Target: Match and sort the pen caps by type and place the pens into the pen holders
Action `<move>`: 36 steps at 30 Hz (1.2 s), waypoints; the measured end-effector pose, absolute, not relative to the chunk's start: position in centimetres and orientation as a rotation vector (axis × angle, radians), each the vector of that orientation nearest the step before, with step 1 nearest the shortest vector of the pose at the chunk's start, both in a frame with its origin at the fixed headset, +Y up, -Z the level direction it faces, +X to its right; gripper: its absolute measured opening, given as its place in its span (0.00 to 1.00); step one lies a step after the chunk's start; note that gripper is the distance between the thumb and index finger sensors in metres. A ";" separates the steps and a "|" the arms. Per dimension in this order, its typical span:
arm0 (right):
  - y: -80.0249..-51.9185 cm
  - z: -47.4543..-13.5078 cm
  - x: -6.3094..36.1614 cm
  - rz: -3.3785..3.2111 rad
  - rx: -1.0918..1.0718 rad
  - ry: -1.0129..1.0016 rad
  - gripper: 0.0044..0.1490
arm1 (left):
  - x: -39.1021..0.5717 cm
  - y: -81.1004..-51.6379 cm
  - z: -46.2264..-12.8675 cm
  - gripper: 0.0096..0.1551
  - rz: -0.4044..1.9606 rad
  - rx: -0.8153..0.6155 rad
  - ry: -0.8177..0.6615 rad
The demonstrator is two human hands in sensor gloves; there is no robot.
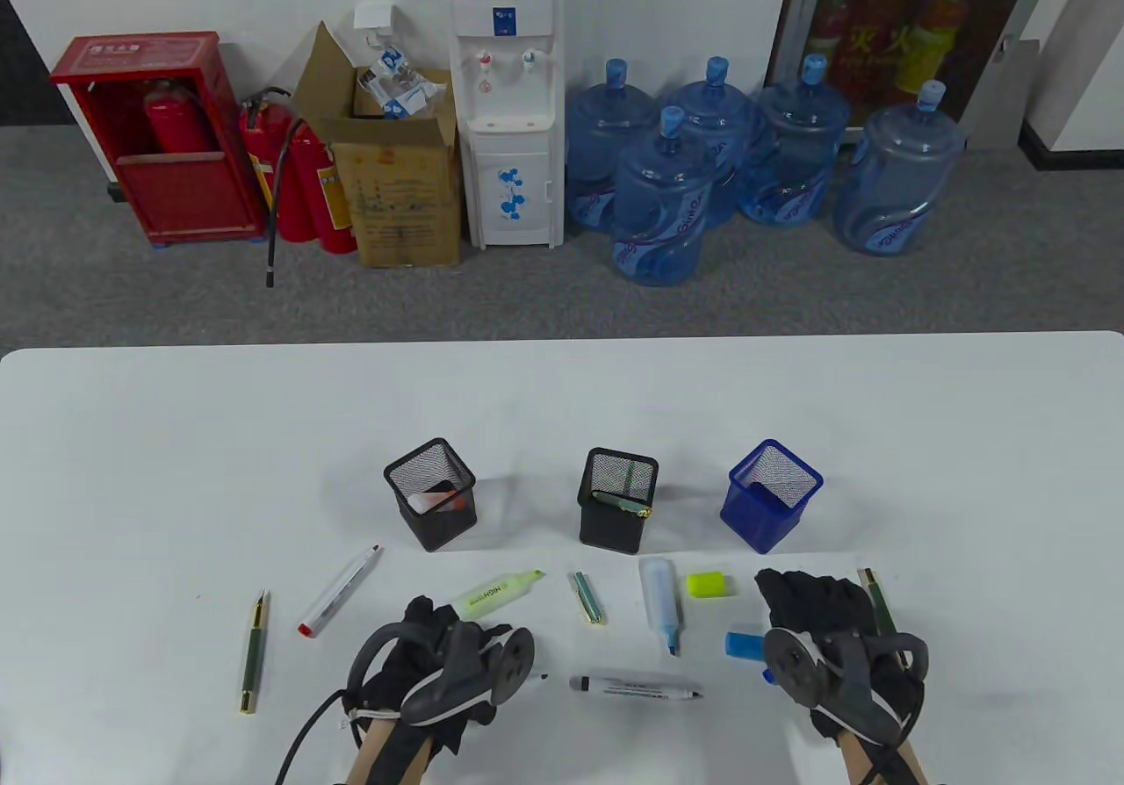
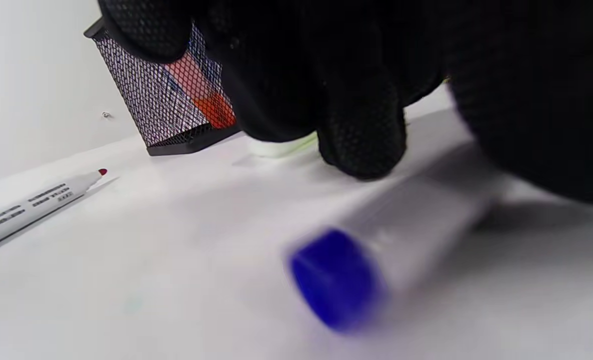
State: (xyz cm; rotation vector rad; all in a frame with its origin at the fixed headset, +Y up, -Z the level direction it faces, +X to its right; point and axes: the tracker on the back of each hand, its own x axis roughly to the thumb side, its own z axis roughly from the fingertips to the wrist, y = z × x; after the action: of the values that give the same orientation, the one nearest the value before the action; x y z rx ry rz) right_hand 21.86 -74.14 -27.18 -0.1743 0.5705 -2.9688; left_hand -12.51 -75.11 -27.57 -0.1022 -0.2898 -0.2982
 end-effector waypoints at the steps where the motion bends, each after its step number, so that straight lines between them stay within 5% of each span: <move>1: -74.2 -27.2 21.9 -2.968 -0.171 0.567 0.29 | -12.5 -75.1 -27.5 0.45 -0.304 -0.077 -0.284; 19: -74.4 -27.7 23.2 -2.963 -0.105 0.530 0.31 | -13.4 -74.7 -27.2 0.32 -0.193 -0.041 -0.281; 28: -73.5 -27.6 23.0 -2.938 -0.170 0.156 0.52 | -13.7 -74.2 -27.0 0.32 -0.171 0.063 -0.289; 36: -74.2 -27.6 21.6 -2.830 -0.290 -0.045 0.58 | -14.3 -74.7 -27.1 0.32 -0.173 0.030 -0.283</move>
State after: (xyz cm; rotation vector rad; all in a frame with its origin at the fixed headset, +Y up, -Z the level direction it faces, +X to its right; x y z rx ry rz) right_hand 21.56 -74.25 -27.56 -0.2901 -0.0453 -2.8304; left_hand -14.31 -74.68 -27.15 0.0302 -0.2829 -0.1728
